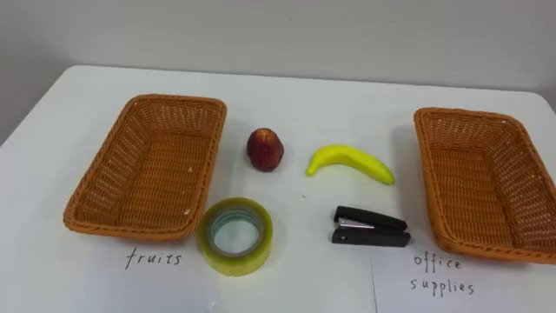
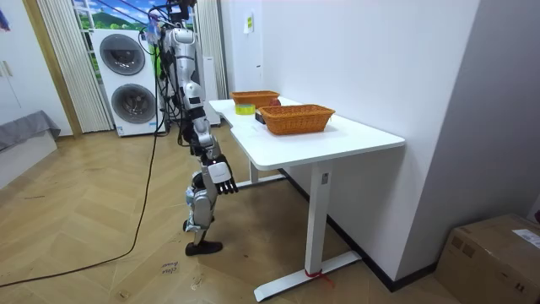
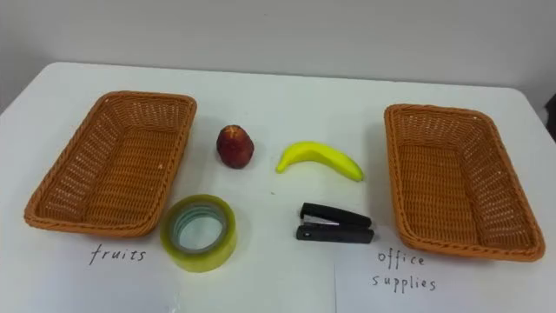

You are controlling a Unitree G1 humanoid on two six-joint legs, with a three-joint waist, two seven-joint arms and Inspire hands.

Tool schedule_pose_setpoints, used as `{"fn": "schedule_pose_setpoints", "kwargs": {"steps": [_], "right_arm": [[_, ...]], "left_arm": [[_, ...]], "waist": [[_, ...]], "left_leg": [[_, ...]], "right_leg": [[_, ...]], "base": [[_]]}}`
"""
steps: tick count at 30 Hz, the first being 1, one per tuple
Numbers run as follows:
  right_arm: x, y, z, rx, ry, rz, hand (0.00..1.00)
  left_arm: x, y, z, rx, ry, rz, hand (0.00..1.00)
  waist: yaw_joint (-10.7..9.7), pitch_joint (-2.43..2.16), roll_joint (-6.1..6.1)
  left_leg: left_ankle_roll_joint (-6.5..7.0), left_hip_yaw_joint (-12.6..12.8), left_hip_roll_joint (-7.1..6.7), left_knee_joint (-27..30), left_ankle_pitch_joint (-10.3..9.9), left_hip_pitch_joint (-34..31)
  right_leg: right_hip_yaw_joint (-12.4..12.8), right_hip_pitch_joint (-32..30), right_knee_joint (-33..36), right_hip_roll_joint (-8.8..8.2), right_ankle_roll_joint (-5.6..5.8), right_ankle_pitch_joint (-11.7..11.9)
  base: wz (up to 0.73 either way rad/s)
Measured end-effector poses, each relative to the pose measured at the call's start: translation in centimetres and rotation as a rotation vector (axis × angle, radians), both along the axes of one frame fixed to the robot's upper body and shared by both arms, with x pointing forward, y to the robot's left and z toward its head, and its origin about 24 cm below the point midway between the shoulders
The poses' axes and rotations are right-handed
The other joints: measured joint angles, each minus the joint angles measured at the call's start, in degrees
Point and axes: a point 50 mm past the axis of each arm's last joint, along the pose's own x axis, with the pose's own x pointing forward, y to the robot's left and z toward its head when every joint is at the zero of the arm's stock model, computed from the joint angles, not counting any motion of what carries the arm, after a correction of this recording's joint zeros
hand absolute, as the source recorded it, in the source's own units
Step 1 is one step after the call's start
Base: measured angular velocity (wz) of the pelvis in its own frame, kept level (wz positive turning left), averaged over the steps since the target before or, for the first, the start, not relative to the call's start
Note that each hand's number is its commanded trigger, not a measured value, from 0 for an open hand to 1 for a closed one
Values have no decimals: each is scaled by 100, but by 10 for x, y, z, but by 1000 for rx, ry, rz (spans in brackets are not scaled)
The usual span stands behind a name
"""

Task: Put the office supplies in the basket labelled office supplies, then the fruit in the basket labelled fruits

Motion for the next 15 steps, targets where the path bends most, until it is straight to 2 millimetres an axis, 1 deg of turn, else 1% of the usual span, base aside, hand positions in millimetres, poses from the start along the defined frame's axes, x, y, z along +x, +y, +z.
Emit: {"fn": "schedule_pose_setpoints", "kwargs": {"steps": [3, 4, 9, 12, 15], "right_arm": [[-1, 0, 0, 11, -5, 1, 0], [-1, 0, 0, 11, -6, 2, 0], [1, 0, 0, 15, -11, 8, 0], [1, 0, 0, 15, -9, 7, 0], [-1, 0, 0, 13, -5, -11, 0]], "left_arm": [[3, 1, 1, 5, -12, -9, 0], [4, 1, 1, 6, -13, -11, 0], [3, 1, 1, 4, -11, -7, 0], [3, 1, 1, 4, -9, -7, 0], [0, 1, 1, 5, -1, -7, 0]], "waist": [[-32, -7, 14], [-30, -23, 43], [-109, -23, 68], [-107, 1, 42], [-123, 4, 38]], "left_leg": [[0, 3, -2, -3, 0, 0], [0, 4, -2, -4, 0, 0], [0, 38, -2, -64, 0, 49], [-1, 63, -2, -174, 1, 139], [-1, 79, -6, -233, 1, 220]], "right_leg": [[5, -2, -3, -1, 1, 0], [5, -2, -4, -1, 1, 0], [27, 4, -5, -1, 2, 1], [81, 26, -11, 12, 2, 1], [149, 54, -16, 11, 11, -5]], "base": [[0], [0], [-2], [-5], [-9]]}}
